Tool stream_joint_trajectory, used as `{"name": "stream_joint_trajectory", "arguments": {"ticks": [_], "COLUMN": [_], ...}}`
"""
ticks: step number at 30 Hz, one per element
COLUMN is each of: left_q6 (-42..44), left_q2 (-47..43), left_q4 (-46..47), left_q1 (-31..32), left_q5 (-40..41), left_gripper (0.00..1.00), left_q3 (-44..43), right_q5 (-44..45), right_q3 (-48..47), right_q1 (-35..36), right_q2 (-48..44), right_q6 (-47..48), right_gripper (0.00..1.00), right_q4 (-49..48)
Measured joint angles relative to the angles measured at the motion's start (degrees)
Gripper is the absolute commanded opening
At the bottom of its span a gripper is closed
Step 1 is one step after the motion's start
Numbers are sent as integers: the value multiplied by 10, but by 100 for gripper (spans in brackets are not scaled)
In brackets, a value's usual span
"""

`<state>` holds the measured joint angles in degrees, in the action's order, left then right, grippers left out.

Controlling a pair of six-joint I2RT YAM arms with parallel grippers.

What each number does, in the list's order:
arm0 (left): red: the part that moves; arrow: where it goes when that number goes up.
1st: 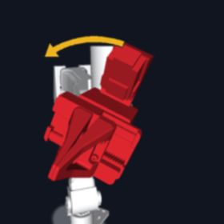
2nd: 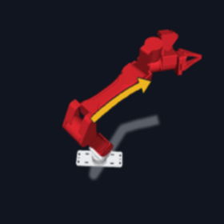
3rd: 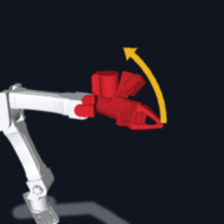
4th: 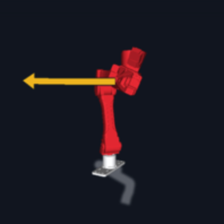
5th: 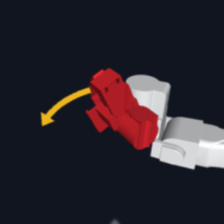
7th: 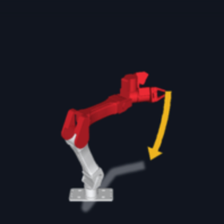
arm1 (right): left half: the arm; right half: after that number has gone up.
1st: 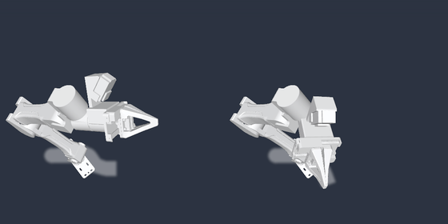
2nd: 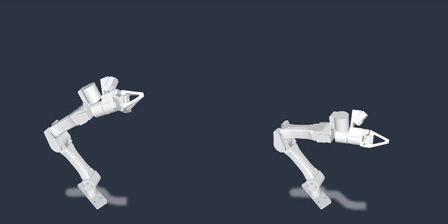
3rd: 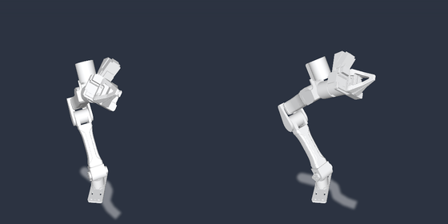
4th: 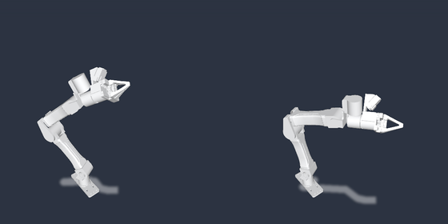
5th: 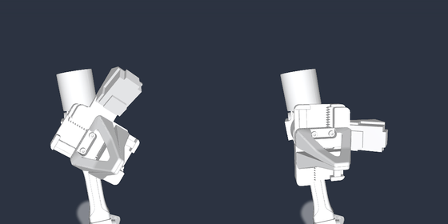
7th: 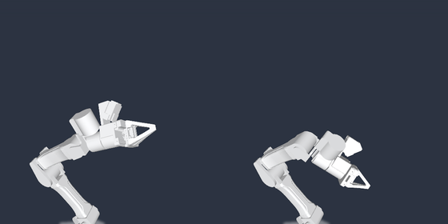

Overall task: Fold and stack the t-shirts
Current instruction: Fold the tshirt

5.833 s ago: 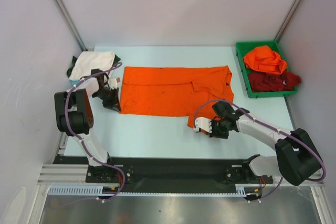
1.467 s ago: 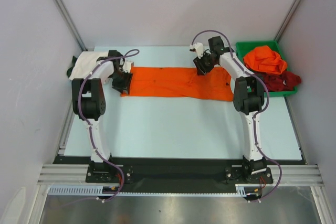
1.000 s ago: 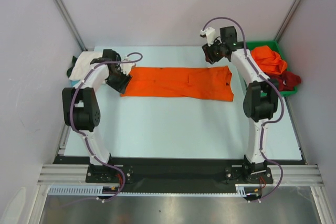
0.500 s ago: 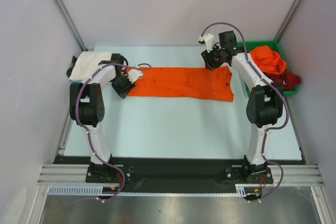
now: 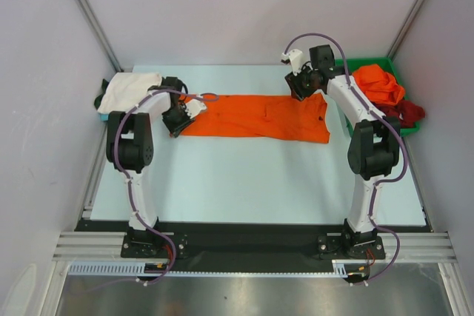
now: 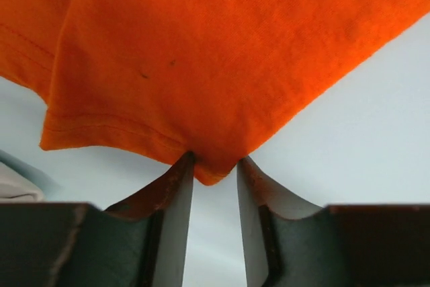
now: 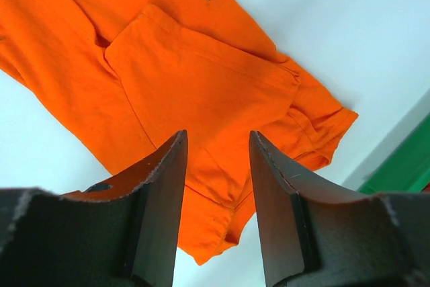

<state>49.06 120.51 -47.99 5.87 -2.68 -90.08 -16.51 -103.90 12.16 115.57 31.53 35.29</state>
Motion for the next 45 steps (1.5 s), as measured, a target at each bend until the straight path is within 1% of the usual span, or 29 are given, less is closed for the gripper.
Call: {"name": "stream_joint_trajectory", "arguments": {"ticks": [1, 2, 4, 5, 10, 15, 16, 17, 22, 26, 32, 38, 44, 45], "left_q6": [2, 5, 8, 8, 16, 25, 25, 25, 21, 10, -15, -43, -71, -73], "left_q2": [1, 3, 5, 7, 2, -44, -54, -67, -127, -158, -190, -219, -230, -232], "left_q4": [3, 7, 12, 15, 23, 52, 52, 52, 24, 8, -17, -38, -57, -60], "left_q1": [0, 0, 0, 0, 5, 12, 14, 16, 30, 42, 54, 72, 95, 100], "left_q5": [5, 9, 15, 20, 30, 31, 31, 31, 27, 25, 25, 25, 26, 26], "left_gripper": [31, 21, 10, 0, 0, 0, 0, 0, 0, 0, 0, 0, 0, 0], "left_q3": [0, -1, -3, -5, 5, 76, 90, 109, 186, 226, 248, 252, 256, 256], "right_q5": [2, 3, 9, 12, 45, 75, 79, 83, 90, 77, 53, 40, 33, 33], "right_q3": [0, 1, 2, 2, 12, 18, 18, 17, -1, -19, -56, -86, -99, -99], "right_q1": [0, -1, -2, -3, -8, -40, -49, -56, -92, -98, -90, -88, -88, -89], "right_q2": [0, 0, 0, 0, 0, 6, 10, 13, 61, 102, 147, 175, 203, 207], "right_q6": [0, 0, 0, 0, -5, -31, -36, -41, -61, -72, -84, -95, -101, -101], "right_gripper": [47, 47, 47, 47, 47, 48, 51, 52, 55, 60, 62, 63, 59, 57], "right_q4": [0, 0, 0, 0, -10, -20, -22, -24, -24, -21, -13, -13, -12, -12]}}
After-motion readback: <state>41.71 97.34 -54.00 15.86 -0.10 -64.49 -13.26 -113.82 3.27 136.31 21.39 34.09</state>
